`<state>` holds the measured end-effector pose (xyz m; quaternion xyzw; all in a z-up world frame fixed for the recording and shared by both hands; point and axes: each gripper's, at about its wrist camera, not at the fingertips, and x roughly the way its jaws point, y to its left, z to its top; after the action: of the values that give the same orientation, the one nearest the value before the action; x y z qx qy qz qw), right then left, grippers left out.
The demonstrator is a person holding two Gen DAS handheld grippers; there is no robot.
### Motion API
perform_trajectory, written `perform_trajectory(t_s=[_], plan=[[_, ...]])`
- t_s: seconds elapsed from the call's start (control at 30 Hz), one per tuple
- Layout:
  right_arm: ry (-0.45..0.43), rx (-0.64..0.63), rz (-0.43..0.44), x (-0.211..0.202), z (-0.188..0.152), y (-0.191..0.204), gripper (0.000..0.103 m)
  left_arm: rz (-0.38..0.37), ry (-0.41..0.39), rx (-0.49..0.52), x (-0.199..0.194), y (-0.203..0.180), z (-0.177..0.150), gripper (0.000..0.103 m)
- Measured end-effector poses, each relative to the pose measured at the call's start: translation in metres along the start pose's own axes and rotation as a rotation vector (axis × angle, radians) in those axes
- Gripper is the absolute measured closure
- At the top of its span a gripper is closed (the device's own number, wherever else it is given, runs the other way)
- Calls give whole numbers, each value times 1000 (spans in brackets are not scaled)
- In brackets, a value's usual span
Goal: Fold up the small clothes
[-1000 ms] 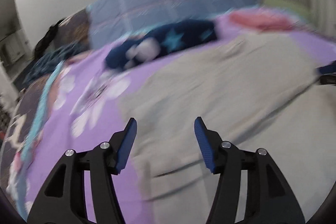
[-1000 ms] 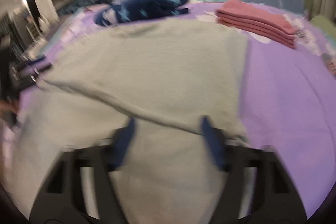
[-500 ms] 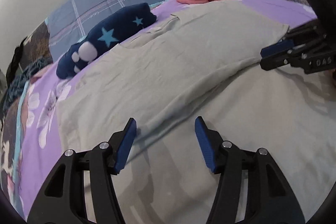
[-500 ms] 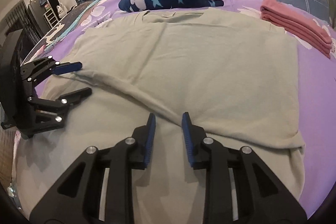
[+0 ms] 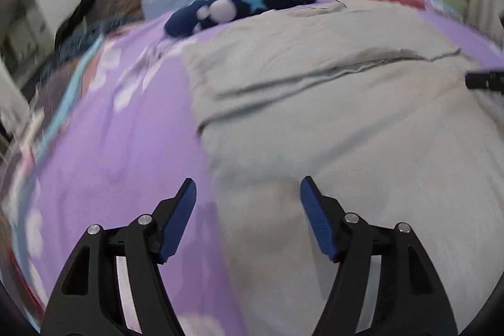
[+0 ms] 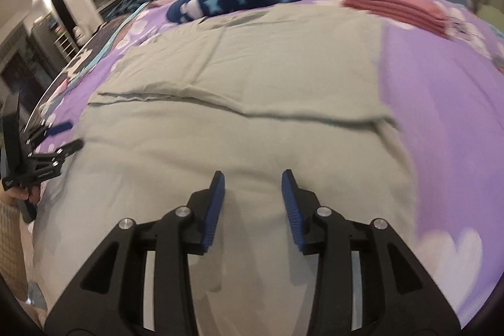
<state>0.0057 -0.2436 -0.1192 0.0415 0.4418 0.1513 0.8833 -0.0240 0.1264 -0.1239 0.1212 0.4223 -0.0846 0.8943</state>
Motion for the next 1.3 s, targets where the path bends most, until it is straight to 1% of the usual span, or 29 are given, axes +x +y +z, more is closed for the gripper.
perform_trajectory(t_s=[0.03,0.1,0.2,0.3,0.33,0.37,0.4,0.47,0.5,0.57,0.63,0.67,0.7,0.73,0.77,0.8,0.93,0.97,1.0,1.1,1.17,1.23,1.27,1.3], plan=[[-9,2,-22,-8,-4,-2,63,-35,15,-45,-4,7,-6,31],[-49,13,-71,-29,-13,-8,61,-83,37,-95,-10,13,-15,31],[-89,75,-93,-58,-29,-25,58,-148,40,-126,-18,12,-34,31],[-96,165,-104,-79,-54,-50,58,-226,18,-147,-32,4,-54,31],[-91,198,-93,-85,-65,-58,58,-243,10,-141,-35,1,-59,31],[-81,247,-57,-91,-81,-68,59,-258,-1,-134,-39,-3,-65,31],[-74,280,-19,-96,-94,-74,64,-274,-12,-130,-46,-7,-74,31],[-65,335,57,-104,-118,-81,65,-302,-24,-135,-55,-10,-86,31],[-70,353,94,-111,-132,-83,65,-320,-29,-138,-61,-11,-93,31],[-77,362,135,-122,-151,-82,65,-344,-36,-139,-71,-14,-104,33],[-70,355,174,-135,-170,-77,65,-375,-43,-141,-83,-17,-118,38],[-65,347,188,-140,-178,-74,65,-382,-47,-142,-87,-17,-122,47],[-62,339,195,-144,-183,-71,65,-374,-53,-145,-93,-19,-128,66],[-60,331,199,-147,-189,-68,65,-362,-51,-154,-96,-19,-132,76],[-56,326,204,-151,-195,-66,65,-348,-39,-177,-99,-18,-137,91],[-53,326,209,-153,-199,-64,65,-345,-36,-193,-101,-16,-140,96],[-39,317,214,-162,-212,-57,64,-346,-28,-210,-111,-15,-153,97],[-34,310,211,-164,-213,-56,63,-349,-26,-221,-112,-13,-155,93],[-31,299,208,-165,-213,-53,60,-359,-27,-233,-113,-12,-159,83],[-39,260,220,-159,-209,-46,51,-386,-45,-228,-109,-15,-159,69],[-51,222,235,-150,-200,-42,48,-385,-55,-205,-106,-20,-155,64],[-57,220,250,-144,-194,-44,48,-380,-65,-192,-104,-22,-151,66],[-58,224,259,-142,-192,-45,49,-382,-66,-200,-102,-20,-149,82],[-59,225,266,-142,-190,-46,61,-378,-63,-213,-102,-18,-148,101]])
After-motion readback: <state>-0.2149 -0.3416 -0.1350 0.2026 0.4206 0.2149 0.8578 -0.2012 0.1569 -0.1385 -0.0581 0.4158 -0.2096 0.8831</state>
